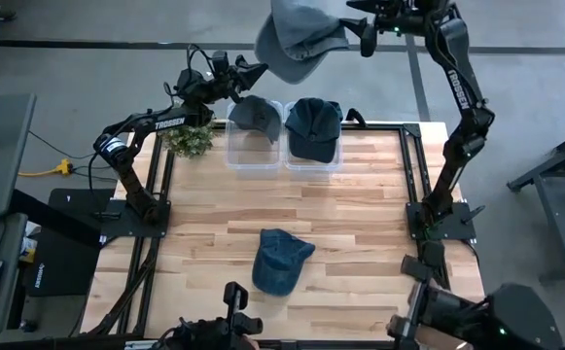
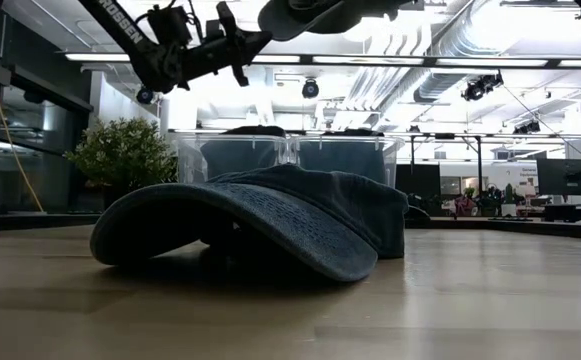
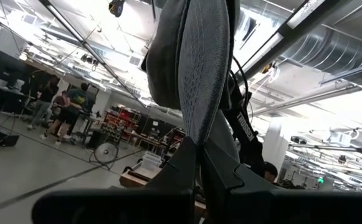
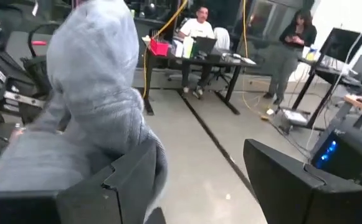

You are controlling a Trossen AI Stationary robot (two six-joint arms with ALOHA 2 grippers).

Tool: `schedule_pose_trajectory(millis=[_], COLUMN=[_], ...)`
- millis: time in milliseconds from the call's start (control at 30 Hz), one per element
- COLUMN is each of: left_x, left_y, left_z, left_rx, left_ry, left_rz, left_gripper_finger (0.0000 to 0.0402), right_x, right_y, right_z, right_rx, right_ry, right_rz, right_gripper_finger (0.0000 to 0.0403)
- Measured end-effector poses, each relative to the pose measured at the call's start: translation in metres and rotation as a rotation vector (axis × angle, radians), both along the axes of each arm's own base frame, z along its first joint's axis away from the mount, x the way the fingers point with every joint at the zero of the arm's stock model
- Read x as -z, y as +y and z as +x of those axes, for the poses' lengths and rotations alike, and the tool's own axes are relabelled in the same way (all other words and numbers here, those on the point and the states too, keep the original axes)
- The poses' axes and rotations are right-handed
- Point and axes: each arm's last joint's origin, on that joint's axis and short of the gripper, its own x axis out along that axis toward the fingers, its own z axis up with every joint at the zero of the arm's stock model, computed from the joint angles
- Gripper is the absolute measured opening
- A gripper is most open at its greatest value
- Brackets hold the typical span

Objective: Pick & Place hat
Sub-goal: Put the gray cap into the left transparent bin

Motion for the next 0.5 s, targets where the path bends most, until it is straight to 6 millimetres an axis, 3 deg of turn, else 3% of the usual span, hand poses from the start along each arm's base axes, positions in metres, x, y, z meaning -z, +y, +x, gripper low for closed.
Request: schedule_pose_trajectory(millis=[233,500], left_x=[0.002,0.004], left_y=[0.001,0.002], left_z=[0.001,0.002], left_rx=[-0.007,-0.008], left_ry=[0.020,0.038], left_rz=[-0.005,-0.021], left_gripper_finger=[0.0000,0.0000], right_x=[0.006,-0.009], right_y=[0.005,0.022], right_z=[0.002,-0.010], right_rx=[-0.028,-0.035], right_ry=[0.046,0.024], right_rz=[0.040,0.002], right_gripper_finger=[0.0238,0.0238])
